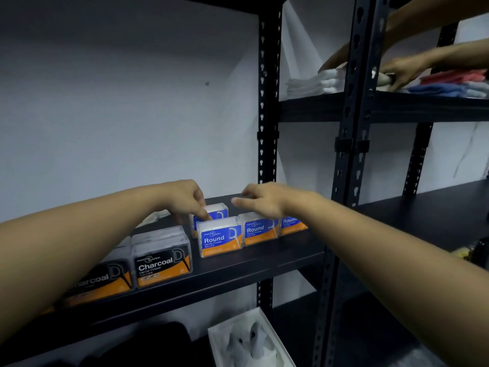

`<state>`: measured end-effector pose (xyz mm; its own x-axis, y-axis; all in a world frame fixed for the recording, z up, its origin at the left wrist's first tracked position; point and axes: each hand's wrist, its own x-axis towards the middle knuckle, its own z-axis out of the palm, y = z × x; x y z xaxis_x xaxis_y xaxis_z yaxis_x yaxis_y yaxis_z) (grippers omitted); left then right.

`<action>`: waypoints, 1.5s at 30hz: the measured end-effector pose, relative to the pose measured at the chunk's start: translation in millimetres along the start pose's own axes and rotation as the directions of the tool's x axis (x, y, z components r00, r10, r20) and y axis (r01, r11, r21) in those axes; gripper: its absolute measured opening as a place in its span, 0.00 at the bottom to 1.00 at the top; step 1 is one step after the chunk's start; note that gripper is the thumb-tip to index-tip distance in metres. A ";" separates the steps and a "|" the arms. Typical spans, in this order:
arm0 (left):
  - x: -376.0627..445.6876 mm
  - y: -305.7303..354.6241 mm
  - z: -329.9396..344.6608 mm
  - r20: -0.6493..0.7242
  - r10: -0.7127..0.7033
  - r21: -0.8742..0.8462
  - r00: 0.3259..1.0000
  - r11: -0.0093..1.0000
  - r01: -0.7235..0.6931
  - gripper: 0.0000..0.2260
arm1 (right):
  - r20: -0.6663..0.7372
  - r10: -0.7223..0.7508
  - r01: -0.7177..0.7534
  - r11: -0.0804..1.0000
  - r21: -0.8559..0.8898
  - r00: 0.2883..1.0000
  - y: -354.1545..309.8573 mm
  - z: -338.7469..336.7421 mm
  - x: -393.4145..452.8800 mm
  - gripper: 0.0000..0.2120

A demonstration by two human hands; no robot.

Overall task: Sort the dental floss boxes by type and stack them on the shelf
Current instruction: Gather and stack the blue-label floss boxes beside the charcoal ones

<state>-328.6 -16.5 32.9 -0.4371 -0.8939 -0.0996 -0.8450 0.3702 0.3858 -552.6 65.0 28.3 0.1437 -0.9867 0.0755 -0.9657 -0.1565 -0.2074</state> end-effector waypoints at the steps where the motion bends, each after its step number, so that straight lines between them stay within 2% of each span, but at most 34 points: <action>1: -0.8 -1.6 0.5 -0.007 0.008 -0.001 1.000 1.000 -0.008 0.13 | 0.027 0.018 -0.018 1.000 -0.010 0.999 0.3 6.2 -0.6 0.38; 4: -1.7 -3.7 1.1 -0.020 0.023 0.003 1.000 1.000 -0.023 0.11 | 0.073 0.046 -0.045 0.999 -0.027 0.996 2.0 16.7 -3.7 0.39; 16: 0.4 -6.5 3.1 -0.009 0.046 -0.056 0.999 0.997 -0.047 0.10 | 0.038 0.049 -0.046 0.994 -0.097 0.998 4.4 30.9 -3.2 0.39; 25: 4.9 -5.0 6.1 -0.025 0.079 -0.017 0.997 0.997 -0.079 0.11 | 0.035 0.062 -0.059 0.994 -0.095 0.997 6.0 33.0 -1.5 0.38; 32: -3.0 -8.1 -2.9 -0.064 0.059 -0.097 0.996 0.993 -0.065 0.21 | 0.044 0.103 -0.103 0.995 0.005 0.994 0.7 17.6 0.4 0.39; 34: -7.7 -10.1 -11.6 -0.097 0.051 -0.123 0.994 0.990 -0.063 0.19 | -0.019 0.099 -0.098 0.995 0.027 0.995 0.4 7.4 6.1 0.37; 36: -14.2 -12.9 -22.3 -0.131 0.048 -0.088 0.990 0.994 -0.060 0.13 | -0.051 0.100 -0.099 0.995 0.033 0.994 -2.4 -5.8 11.7 0.34; 38: -20.0 -18.2 -35.3 -0.146 0.022 0.019 0.989 1.000 -0.020 0.07 | -0.034 0.107 -0.106 0.994 0.022 0.994 -8.9 -19.1 17.4 0.28; 40: -25.3 -25.2 -48.4 -0.123 -0.046 0.118 0.991 0.991 0.061 0.08 | 0.019 0.122 -0.122 0.992 0.008 0.992 -17.9 -30.8 25.3 0.21; 45: -39.7 -55.9 -68.6 0.073 -0.302 0.179 0.951 0.942 0.285 0.13 | 0.226 0.162 -0.165 0.986 -0.009 0.961 -47.8 -49.3 45.1 0.16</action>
<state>-242.9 -19.0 78.3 -0.1831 -0.9431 -0.2776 -0.9754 0.1391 0.1708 -510.7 30.1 89.7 0.0300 -0.9830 -0.1811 -0.9781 0.0085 -0.2081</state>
